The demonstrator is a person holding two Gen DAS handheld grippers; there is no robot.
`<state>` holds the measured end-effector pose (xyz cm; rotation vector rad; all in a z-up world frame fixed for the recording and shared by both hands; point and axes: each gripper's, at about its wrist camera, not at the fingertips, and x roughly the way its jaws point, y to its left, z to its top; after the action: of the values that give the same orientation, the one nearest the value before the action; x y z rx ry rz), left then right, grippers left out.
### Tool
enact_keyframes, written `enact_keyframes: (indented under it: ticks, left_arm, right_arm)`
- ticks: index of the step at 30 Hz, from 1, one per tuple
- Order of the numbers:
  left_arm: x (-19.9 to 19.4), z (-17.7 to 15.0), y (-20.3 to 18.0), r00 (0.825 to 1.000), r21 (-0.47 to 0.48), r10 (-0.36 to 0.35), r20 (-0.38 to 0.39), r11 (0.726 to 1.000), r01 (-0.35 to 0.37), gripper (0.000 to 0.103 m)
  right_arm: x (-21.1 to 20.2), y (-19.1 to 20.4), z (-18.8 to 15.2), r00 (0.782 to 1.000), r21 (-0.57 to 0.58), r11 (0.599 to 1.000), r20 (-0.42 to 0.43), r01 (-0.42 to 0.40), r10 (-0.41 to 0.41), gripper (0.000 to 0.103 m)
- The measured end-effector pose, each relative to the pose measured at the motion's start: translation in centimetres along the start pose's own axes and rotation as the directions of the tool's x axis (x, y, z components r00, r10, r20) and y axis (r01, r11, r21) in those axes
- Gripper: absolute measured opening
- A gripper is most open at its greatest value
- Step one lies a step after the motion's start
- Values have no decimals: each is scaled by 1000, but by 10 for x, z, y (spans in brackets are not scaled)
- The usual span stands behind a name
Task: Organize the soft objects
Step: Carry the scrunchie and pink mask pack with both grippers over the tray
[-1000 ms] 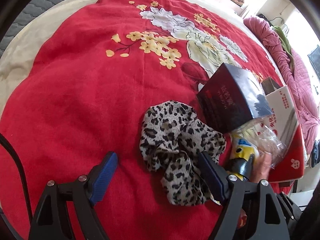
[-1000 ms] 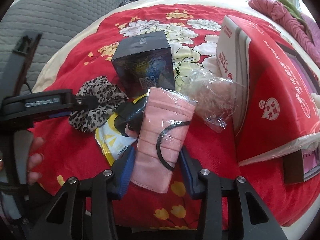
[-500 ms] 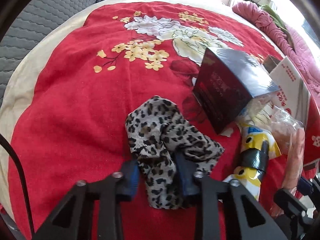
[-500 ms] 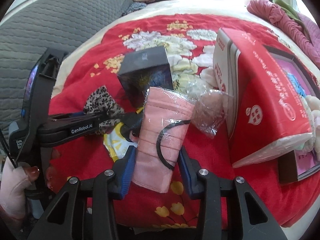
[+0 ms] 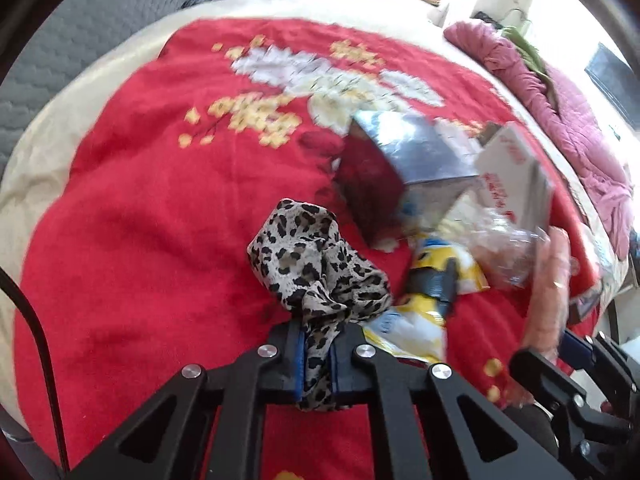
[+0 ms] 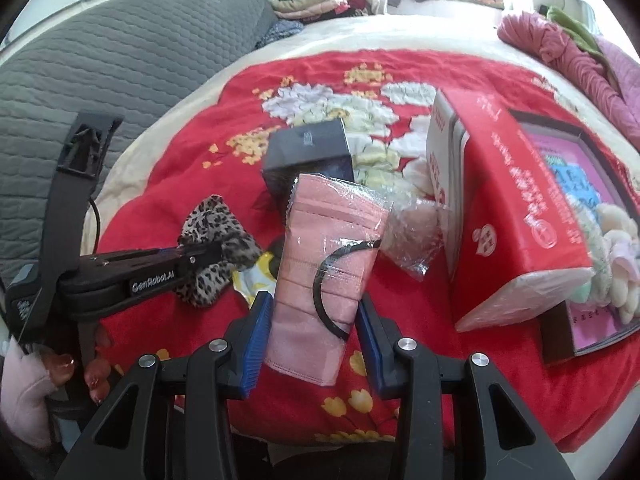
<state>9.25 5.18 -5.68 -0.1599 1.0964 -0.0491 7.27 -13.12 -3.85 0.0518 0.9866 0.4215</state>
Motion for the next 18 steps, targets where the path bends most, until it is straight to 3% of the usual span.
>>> enact_keyframes:
  ticks: [6, 18]
  left_arm:
    - [-33, 1, -24, 998, 67, 6, 66, 998, -10, 8]
    - [-82, 2, -59, 992, 110, -8, 130, 994, -7, 8]
  right_arm:
    - [-27, -2, 7, 998, 16, 1000, 59, -7, 6, 43]
    - [-85, -19, 15, 985, 63, 998, 172, -2, -9, 43]
